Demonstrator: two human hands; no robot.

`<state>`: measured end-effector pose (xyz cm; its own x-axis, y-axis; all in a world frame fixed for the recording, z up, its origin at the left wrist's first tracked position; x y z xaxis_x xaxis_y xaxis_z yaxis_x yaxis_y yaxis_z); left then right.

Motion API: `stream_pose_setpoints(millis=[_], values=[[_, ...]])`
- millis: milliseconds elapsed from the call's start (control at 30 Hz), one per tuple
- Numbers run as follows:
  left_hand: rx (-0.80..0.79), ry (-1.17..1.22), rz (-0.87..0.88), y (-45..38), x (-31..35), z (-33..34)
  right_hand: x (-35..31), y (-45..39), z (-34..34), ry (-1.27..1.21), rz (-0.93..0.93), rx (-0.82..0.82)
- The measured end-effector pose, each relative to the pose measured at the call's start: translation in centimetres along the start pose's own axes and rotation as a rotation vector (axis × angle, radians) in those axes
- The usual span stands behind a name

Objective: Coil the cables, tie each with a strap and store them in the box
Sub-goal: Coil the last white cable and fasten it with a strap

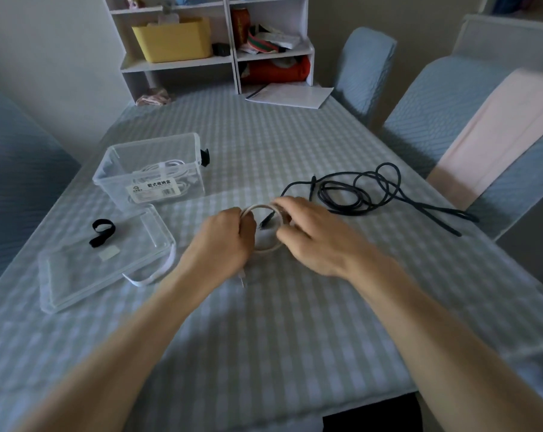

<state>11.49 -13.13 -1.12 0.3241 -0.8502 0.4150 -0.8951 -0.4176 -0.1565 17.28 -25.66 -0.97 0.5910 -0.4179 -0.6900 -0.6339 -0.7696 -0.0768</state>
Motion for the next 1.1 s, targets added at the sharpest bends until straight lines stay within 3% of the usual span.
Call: stream_pose_setpoints(millis=[167,300,433,833,967,1100], values=[[0.154,0.059,-0.140,-0.5,-0.8,-0.7,-2.6,0.3,1.3,0.306,-0.149,0.051],[0.196,0.144,-0.130,-0.1,-0.4,-0.7,-2.6,-0.6,2.0,0.377,-0.112,0.115],[0.161,0.269,-0.137,0.0,-0.4,-0.6,-2.5,-1.1,1.9,0.459,-0.098,0.226],[0.071,0.299,-0.037,1.0,1.1,-0.7,-3.3,-1.0,1.3,0.452,-0.246,0.426],[-0.046,0.498,-0.039,1.3,0.9,-0.4,-3.9,-0.8,0.9,0.436,-0.292,0.428],[-0.079,0.429,-0.011,1.7,0.7,-0.9,-4.3,-0.6,1.3,0.445,-0.346,0.379]])
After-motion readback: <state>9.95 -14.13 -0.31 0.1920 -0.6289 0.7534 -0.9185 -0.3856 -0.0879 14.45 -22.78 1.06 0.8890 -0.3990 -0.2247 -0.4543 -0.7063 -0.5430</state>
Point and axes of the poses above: each hand's wrist, its own y-axis away from the middle knuckle, its own z-axis out of the palm, x = y × z, the point moved 8 cm from there along -y, towards the middle knuckle, and after that the axes turned 7 degrees about -y, right-handed, at the moved point
